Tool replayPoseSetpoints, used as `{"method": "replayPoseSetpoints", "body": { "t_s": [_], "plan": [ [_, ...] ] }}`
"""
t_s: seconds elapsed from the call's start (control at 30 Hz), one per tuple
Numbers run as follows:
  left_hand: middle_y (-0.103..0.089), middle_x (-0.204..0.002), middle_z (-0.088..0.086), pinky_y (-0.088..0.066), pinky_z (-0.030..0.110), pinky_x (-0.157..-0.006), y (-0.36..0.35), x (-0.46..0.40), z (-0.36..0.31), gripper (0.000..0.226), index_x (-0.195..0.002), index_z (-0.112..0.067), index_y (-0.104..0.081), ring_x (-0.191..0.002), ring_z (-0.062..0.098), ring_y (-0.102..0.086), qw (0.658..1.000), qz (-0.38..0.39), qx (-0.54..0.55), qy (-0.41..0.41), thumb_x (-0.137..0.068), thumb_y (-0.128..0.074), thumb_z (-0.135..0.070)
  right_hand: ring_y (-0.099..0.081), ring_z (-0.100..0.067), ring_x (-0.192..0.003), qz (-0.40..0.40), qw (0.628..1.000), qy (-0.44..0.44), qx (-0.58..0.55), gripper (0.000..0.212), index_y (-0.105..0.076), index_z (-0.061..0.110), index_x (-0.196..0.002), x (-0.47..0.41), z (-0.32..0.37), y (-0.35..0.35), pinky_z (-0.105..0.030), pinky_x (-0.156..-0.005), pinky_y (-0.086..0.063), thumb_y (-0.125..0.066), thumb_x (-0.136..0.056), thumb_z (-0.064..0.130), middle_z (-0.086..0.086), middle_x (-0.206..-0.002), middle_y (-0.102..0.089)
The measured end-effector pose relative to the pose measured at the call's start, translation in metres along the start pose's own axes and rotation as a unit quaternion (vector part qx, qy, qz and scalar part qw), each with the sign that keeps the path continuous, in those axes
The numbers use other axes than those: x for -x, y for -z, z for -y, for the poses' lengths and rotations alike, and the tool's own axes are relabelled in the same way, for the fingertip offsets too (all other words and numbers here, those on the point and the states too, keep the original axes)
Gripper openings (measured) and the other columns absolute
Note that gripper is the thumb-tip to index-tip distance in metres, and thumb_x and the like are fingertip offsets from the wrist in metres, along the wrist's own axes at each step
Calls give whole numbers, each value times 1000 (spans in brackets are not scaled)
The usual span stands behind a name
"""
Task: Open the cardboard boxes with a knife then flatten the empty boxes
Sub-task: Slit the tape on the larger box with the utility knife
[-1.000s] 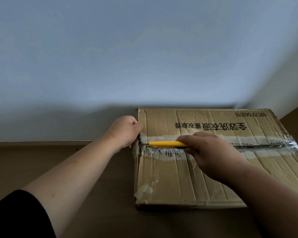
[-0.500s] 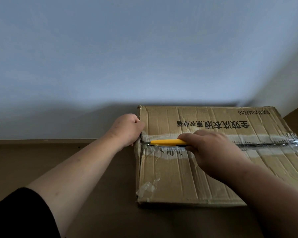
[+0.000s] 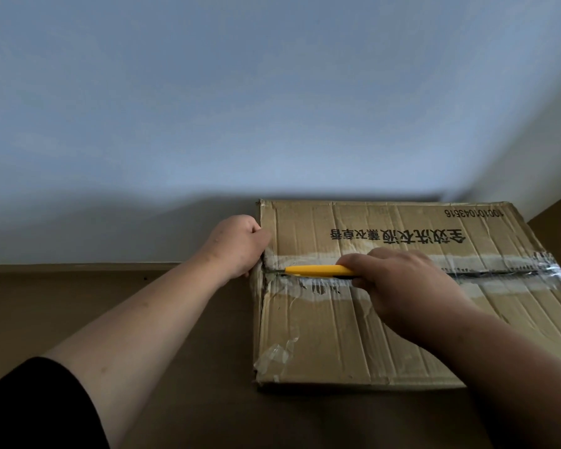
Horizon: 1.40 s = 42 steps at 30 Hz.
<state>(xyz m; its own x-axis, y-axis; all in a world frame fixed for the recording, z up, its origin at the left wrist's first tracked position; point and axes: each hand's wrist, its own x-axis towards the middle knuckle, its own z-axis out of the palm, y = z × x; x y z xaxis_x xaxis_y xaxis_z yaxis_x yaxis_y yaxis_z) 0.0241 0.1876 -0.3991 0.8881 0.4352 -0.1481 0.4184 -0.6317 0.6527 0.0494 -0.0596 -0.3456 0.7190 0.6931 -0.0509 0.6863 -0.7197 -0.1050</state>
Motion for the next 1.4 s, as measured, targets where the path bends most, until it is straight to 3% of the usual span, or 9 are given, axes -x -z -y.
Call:
{"method": "replayPoseSetpoints", "body": {
  "t_s": [0.6,0.7,0.87,0.97,1.1,1.4],
  "plan": [
    [-56,-47,3,-30,22,-44,-2,-2,0,27,-75,-5,-61,-35,17,-56,1000,-5,1,7,-90,-51,-25,-42,-11,-82,4,1000,7,-6,32,-51,45,-130,0,-6,-5,-30,-74,-30,-48,-100,32,16,-91,-45],
    [-59,-49,5,-32,23,-46,-1,-2,1,28,-76,-4,-60,-36,17,-57,1000,-1,3,2,-90,-50,-26,-42,-12,-80,-6,1000,6,-10,32,-52,46,-129,1,-9,-3,-30,-74,-29,-49,-100,32,16,-90,-47],
    [-67,-60,14,-34,24,-46,0,-2,2,27,-78,-3,-62,-38,19,-59,1000,0,0,-5,-89,-50,-25,-57,-17,-88,-25,999,22,25,32,-54,44,-128,6,-17,-1,-34,-76,-32,-52,-98,32,13,-94,-59],
    [-67,-61,16,-36,25,-46,-1,-2,4,28,-77,-2,-61,-38,20,-58,1000,-1,4,-6,-90,-50,-25,-55,-15,-85,-24,999,10,44,33,-54,45,-128,13,-30,3,-34,-77,-33,-51,-97,34,14,-93,-58],
    [-61,-53,7,-35,24,-47,-2,-4,4,27,-76,-5,-60,-38,21,-59,1000,0,12,2,-91,-51,-26,-46,-11,-76,-35,998,6,59,31,-59,46,-120,20,-41,2,-34,-74,-35,-60,-93,30,14,-83,-53],
    [-62,-53,8,-43,29,-50,-3,-2,4,24,-75,-9,-61,-40,26,-60,1000,-5,9,7,-91,-53,-25,-61,-14,-67,-92,989,14,112,48,-67,38,-113,41,-73,0,-34,-65,-45,-82,-72,18,14,-78,-62]
  ]
}}
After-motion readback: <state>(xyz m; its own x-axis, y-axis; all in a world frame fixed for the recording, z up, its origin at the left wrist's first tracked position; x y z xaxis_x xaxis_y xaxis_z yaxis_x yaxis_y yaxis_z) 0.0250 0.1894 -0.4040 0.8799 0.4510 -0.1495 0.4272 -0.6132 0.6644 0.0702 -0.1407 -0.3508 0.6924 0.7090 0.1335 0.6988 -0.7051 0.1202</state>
